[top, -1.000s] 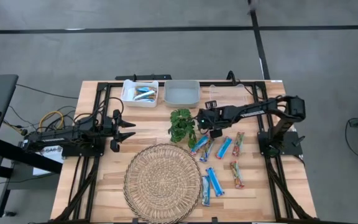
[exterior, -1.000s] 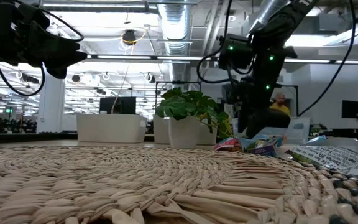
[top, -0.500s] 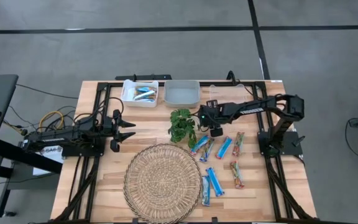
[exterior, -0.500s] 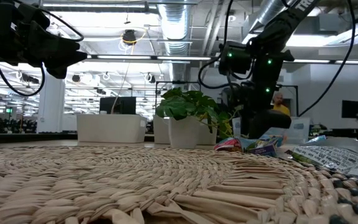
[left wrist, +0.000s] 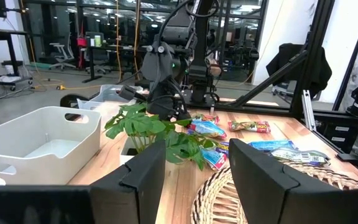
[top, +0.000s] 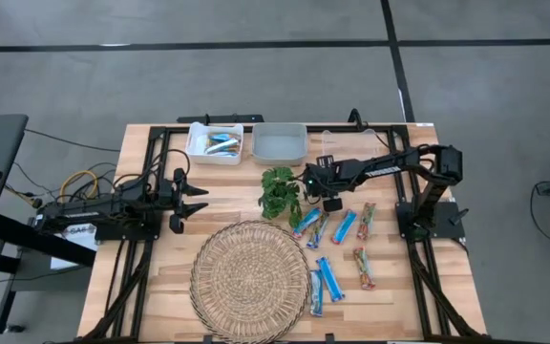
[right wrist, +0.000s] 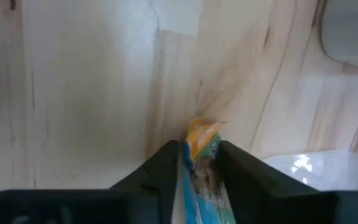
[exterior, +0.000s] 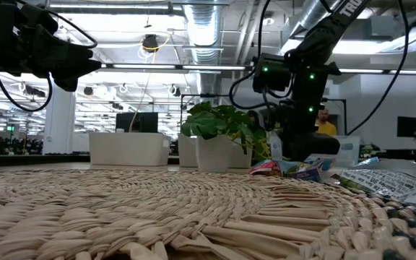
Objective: Pick and place Granola Bars by type
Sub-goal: Put the yellow granola bar into the white bin, then put the red granola bar into the transparent bin
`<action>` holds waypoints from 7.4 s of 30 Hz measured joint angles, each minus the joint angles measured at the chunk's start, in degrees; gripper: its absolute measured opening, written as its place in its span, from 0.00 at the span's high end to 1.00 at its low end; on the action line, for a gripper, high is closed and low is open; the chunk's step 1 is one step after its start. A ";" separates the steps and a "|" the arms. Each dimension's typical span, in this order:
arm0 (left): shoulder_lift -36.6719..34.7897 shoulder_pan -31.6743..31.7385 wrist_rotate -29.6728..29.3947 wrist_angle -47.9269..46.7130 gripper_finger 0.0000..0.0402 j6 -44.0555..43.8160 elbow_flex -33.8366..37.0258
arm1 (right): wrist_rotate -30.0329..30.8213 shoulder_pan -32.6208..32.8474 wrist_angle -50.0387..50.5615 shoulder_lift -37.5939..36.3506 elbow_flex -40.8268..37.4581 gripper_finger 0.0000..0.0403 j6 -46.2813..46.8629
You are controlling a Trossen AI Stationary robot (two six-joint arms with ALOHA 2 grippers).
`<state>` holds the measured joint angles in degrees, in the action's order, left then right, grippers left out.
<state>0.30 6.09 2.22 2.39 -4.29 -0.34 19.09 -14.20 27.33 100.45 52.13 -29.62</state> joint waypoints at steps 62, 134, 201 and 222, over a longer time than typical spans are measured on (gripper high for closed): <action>-0.02 -0.07 -3.38 6.07 0.58 -49.06 -0.02 | -36.58 2.22 -37.57 -14.90 17.11 0.93 75.25; 43.98 1.53 -3.71 25.42 0.96 -28.53 -23.63 | -44.19 2.16 -36.67 10.55 45.71 0.92 66.02; 62.71 37.47 -17.84 1.20 0.74 -5.11 -29.83 | -23.28 -1.66 18.67 10.11 65.52 0.50 36.63; 50.45 30.17 -3.40 1.27 0.62 -11.96 -29.81 | -23.70 -0.04 22.16 10.11 65.52 0.51 31.00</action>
<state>50.75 36.26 -1.18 3.67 -16.25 -30.14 -4.61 -14.23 49.50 110.56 117.64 1.38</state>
